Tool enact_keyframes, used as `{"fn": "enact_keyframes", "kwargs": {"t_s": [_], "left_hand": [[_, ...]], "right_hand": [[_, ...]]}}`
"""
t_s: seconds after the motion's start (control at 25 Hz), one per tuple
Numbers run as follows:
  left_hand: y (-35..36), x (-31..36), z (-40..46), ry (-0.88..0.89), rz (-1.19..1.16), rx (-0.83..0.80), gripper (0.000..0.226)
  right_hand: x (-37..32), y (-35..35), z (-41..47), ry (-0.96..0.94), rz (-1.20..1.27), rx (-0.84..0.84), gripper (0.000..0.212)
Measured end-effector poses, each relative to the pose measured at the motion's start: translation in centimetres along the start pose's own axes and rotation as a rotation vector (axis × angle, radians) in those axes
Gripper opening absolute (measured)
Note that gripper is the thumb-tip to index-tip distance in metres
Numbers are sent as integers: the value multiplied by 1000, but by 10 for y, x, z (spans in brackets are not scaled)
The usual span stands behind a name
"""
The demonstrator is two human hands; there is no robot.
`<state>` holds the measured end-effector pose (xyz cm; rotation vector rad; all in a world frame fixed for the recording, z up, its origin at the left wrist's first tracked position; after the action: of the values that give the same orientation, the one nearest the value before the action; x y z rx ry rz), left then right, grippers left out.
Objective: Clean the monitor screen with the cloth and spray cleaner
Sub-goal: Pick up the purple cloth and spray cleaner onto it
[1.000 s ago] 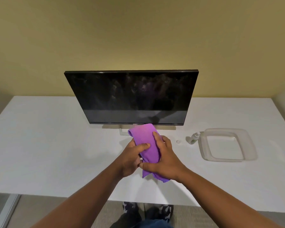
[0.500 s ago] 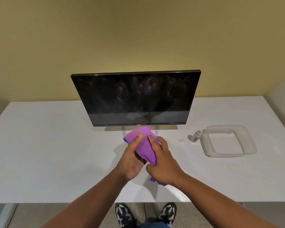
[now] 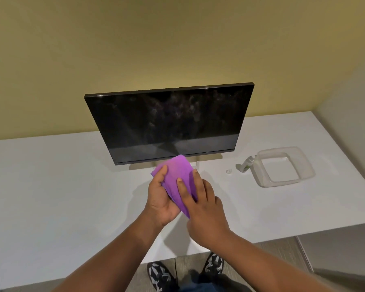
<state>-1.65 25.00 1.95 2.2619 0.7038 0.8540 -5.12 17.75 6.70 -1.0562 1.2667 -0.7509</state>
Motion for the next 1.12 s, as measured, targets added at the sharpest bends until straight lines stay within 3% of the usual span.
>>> {"fn": "enact_keyframes", "kwargs": {"t_s": [0.2,0.32,0.56,0.8,1.12], "left_hand": [[-2,-13,12,-14,105,26,56],[-3,-14,21,19,149,65,52],[8,-27,38,65,146,71,49],[14,-43,42,116,127,125,44],[-1,-49,35,191,102,236,43]], "right_hand": [[24,8,-14,-115,99,-49,99],[57,-6,-21,-163,262,40,78],[197,-35,7,251,410,207,75],[316,-39,48,518,321,155,60],[358,-22,91,519,171,21,35]]}}
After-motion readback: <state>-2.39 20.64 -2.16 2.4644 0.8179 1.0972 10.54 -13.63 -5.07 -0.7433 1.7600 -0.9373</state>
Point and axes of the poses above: each hand's wrist, its own z-axis towards the middle knuckle, its own y-axis out of the palm, x = y × z, the point moved 10 cm from there along z, towards the middle knuckle, and after that the axes turned 8 degrees about z, right-handed, at the moved point
